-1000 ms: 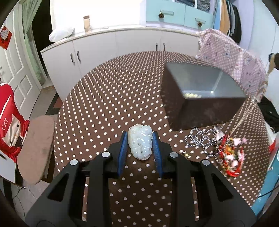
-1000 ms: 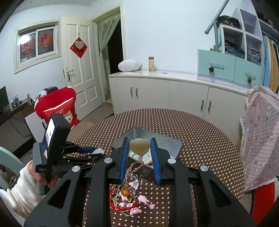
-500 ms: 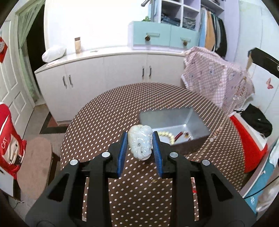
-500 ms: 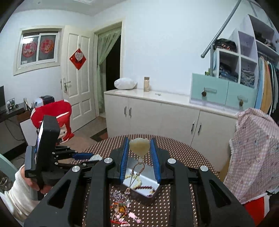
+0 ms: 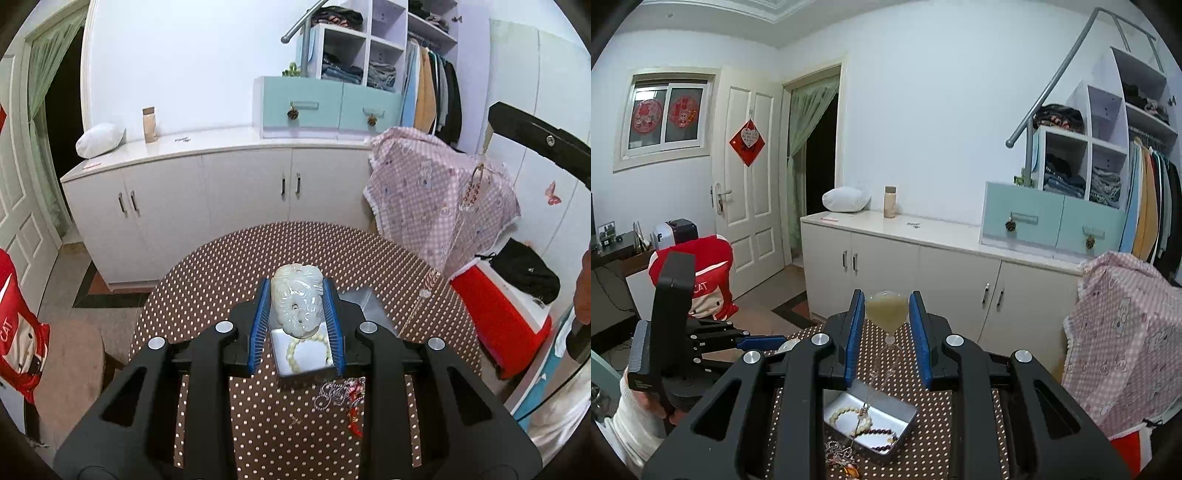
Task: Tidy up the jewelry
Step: 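Raise both held pendants above the box, then lower both pendants into the gray box and open both tools, then grasp the small silver charm with the left tool while the right tool grasps the red string keychain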
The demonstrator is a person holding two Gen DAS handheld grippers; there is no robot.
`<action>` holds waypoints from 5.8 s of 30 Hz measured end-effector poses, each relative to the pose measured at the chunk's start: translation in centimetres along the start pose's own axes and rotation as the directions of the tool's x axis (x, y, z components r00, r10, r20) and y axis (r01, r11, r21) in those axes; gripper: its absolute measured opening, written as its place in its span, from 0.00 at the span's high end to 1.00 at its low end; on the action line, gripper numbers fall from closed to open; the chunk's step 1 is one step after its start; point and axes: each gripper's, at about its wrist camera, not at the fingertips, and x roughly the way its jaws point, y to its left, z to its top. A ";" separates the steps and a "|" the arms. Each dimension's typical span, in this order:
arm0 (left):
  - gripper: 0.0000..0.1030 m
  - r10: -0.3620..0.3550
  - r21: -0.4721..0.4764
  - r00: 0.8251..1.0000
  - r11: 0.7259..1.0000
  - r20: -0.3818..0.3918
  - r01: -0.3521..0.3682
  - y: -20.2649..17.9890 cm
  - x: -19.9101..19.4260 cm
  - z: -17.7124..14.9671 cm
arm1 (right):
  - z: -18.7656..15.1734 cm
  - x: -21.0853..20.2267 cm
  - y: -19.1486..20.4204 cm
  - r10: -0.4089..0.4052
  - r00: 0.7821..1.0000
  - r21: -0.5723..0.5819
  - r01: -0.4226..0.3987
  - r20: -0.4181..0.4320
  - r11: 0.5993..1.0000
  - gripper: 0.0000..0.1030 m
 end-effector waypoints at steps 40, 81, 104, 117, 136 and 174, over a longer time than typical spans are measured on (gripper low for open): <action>0.72 -0.022 0.036 0.998 0.999 0.060 0.020 -0.9 -2.4 9.1 | 14.5 -1.4 -0.7 -0.121 0.984 -0.078 0.131 0.129 0.988 0.78; 0.72 -0.086 0.000 0.996 0.996 -0.035 0.086 0.2 1.1 8.5 | 14.5 2.1 1.1 -0.026 0.998 -0.086 0.031 0.058 0.996 0.78; 0.72 -0.081 0.001 0.997 0.997 0.000 0.081 0.1 -0.7 9.6 | 16.9 -0.2 0.1 -0.072 0.993 -0.054 0.078 0.098 0.996 0.78; 0.72 -0.113 -0.013 0.991 0.994 -0.075 0.112 -0.5 2.4 6.6 | 8.0 3.4 -1.4 0.021 0.999 0.044 -0.019 -0.036 0.999 0.78; 0.72 -0.126 -0.060 0.972 0.991 -0.197 0.116 0.1 7.7 0.5 | -7.3 11.1 -2.2 0.191 0.918 0.219 -0.118 -0.348 0.968 0.78; 0.42 -0.088 -0.108 0.950 0.992 -0.301 0.058 1.7 8.2 -8.6 | -14.4 7.3 -2.0 0.081 0.891 0.164 -0.007 -0.447 0.986 0.38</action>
